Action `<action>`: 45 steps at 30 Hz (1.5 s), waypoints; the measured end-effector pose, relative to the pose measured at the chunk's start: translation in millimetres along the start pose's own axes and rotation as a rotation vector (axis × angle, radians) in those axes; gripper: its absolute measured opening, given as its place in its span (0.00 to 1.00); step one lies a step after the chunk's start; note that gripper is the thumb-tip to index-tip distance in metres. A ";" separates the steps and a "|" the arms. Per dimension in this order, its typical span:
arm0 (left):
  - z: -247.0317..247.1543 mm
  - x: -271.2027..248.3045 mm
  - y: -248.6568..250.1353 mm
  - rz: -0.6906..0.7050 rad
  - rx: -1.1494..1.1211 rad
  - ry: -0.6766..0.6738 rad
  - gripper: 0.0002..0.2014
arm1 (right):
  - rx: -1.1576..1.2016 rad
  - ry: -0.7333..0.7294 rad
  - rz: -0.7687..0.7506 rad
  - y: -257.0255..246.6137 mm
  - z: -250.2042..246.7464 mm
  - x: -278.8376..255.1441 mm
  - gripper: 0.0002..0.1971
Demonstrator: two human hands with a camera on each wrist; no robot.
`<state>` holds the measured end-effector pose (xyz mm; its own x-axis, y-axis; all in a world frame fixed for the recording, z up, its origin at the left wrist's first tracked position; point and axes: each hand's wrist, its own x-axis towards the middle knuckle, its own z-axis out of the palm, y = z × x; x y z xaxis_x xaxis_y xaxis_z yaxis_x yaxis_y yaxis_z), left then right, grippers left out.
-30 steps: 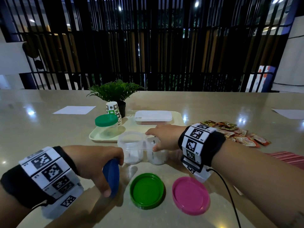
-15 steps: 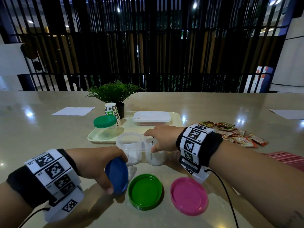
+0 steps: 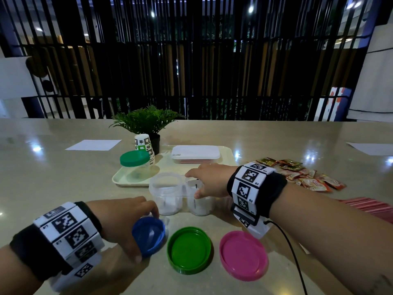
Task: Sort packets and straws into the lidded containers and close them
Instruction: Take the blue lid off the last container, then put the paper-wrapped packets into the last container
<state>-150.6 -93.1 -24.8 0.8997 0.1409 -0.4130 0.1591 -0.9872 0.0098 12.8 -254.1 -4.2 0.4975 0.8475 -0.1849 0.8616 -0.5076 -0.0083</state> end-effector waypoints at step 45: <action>-58.1 110.1 246.6 0.329 0.102 0.177 0.27 | 0.185 -0.193 0.392 166.1 45.8 -174.1 0.36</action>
<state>11.3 -316.7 -14.9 0.9538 -0.1824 -0.2389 -0.1826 -0.9830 0.0214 64.7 -493.0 -18.4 0.7386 0.5511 -0.3882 0.5716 -0.8173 -0.0728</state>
